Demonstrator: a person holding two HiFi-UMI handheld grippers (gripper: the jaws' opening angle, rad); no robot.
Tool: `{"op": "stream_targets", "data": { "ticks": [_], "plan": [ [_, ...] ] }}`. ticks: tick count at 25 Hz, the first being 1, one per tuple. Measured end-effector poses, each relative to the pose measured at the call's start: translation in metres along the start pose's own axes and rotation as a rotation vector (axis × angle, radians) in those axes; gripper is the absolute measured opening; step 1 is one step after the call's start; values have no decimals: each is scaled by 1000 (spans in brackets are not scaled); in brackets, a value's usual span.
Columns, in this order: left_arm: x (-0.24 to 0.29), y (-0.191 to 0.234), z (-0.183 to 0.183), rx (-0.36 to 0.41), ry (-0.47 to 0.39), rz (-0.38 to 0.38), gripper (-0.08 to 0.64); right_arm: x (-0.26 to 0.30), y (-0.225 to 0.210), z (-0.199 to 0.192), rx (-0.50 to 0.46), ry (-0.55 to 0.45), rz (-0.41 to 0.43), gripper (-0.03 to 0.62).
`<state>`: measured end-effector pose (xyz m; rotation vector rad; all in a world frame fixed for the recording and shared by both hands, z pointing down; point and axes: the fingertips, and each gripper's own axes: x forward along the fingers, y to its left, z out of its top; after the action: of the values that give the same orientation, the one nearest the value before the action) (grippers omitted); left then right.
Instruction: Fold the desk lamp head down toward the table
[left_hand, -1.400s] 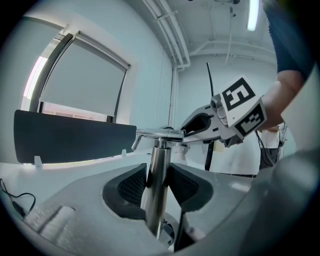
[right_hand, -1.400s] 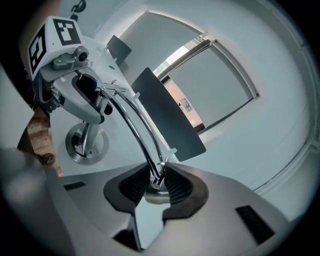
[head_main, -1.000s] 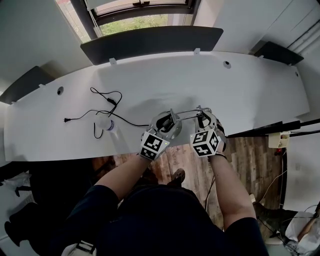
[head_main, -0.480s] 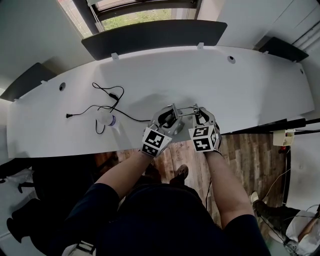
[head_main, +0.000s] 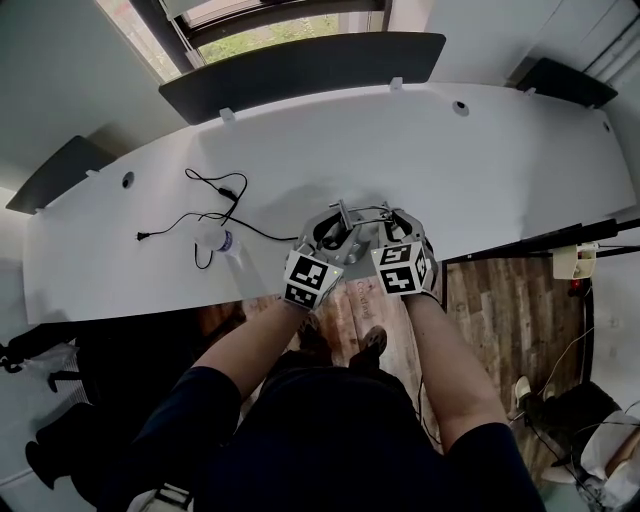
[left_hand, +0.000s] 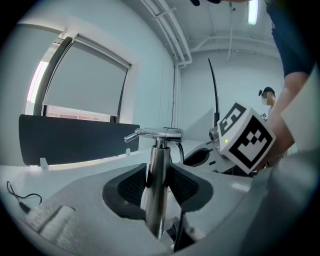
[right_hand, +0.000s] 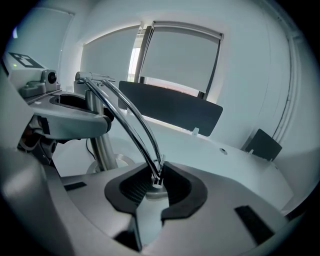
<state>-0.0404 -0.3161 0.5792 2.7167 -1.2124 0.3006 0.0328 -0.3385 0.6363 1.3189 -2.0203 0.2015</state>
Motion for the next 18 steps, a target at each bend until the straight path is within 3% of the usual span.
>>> {"op": "stream_targets", "data": {
  "ticks": [5,10,18],
  "plan": [
    [0,1,-3,26,36,26,133,-6,-1,-1,-58,29,2,98],
    [-15,-5,1,45,46,32,133,-32,-4,4,-139,-23,-38,123],
    [-46,-17,8,38,53,33,133,-89,0,8,-92,-103,10,94]
  ]
}}
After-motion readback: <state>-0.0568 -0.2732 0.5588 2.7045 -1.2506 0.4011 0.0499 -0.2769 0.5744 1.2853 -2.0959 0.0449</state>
